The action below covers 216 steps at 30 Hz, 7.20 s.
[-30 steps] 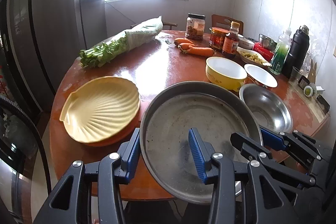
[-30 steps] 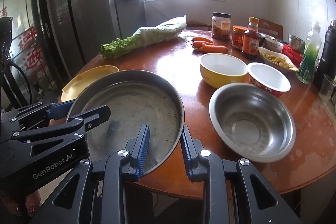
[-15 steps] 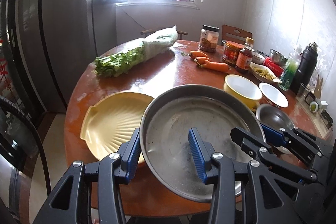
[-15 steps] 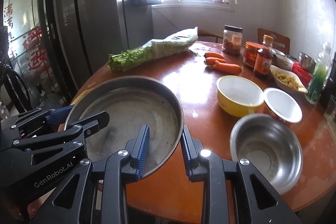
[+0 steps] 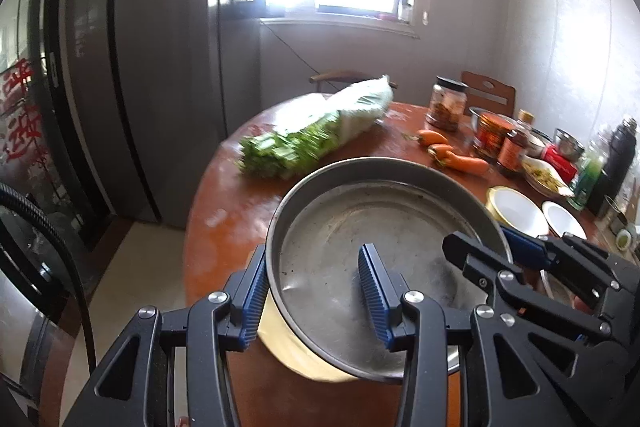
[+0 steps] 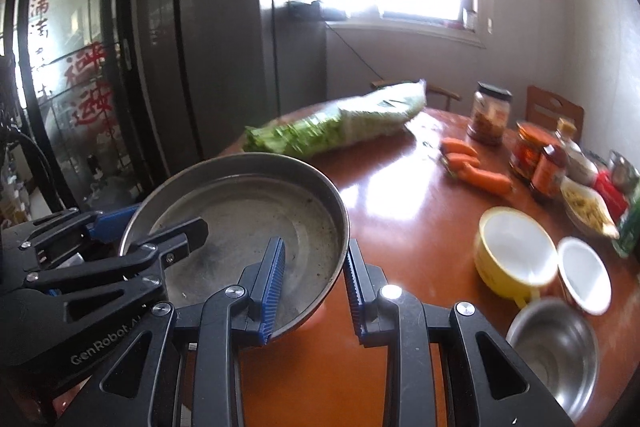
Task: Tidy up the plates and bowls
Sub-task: 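Lift the silver tray with the left gripper and carry it over the yellow plate, then lower the silver tray onto the yellow shell plate and open the left gripper, then move the left gripper to the deep steel bowl rim, then close the left gripper on the steel bowl rim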
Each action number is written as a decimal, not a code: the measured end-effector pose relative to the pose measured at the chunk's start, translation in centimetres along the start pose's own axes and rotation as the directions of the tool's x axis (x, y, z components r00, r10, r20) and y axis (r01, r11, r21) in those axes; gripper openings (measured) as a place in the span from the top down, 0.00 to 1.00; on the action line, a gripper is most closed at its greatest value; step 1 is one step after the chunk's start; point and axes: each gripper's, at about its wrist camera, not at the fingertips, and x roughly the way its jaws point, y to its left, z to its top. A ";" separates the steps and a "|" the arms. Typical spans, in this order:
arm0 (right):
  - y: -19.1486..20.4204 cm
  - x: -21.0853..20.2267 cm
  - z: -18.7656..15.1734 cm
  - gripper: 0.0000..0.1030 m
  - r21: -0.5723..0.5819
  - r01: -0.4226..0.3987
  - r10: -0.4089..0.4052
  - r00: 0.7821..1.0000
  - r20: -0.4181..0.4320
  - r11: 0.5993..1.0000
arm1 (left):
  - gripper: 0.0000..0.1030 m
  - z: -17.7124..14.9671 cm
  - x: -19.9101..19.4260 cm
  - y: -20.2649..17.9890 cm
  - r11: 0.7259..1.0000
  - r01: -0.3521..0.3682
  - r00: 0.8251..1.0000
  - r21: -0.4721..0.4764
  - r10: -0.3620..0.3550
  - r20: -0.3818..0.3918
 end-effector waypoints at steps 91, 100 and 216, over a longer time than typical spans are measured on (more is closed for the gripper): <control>-1.3 1.0 -1.9 0.43 0.000 0.021 -0.021 0.999 -0.025 1.000 | 0.38 -1.7 1.0 -0.4 0.999 -0.038 0.999 0.024 0.038 -0.022; -3.2 -2.0 -1.8 0.37 0.043 0.038 -0.039 0.999 0.021 0.998 | 0.30 -1.3 -0.9 -2.2 0.999 -0.017 1.000 0.038 0.017 0.016; -20.1 -9.1 -12.0 0.72 0.302 0.199 -0.187 0.980 -0.070 0.932 | 0.72 -5.1 3.1 -20.7 0.944 0.292 0.947 0.156 -0.263 -0.183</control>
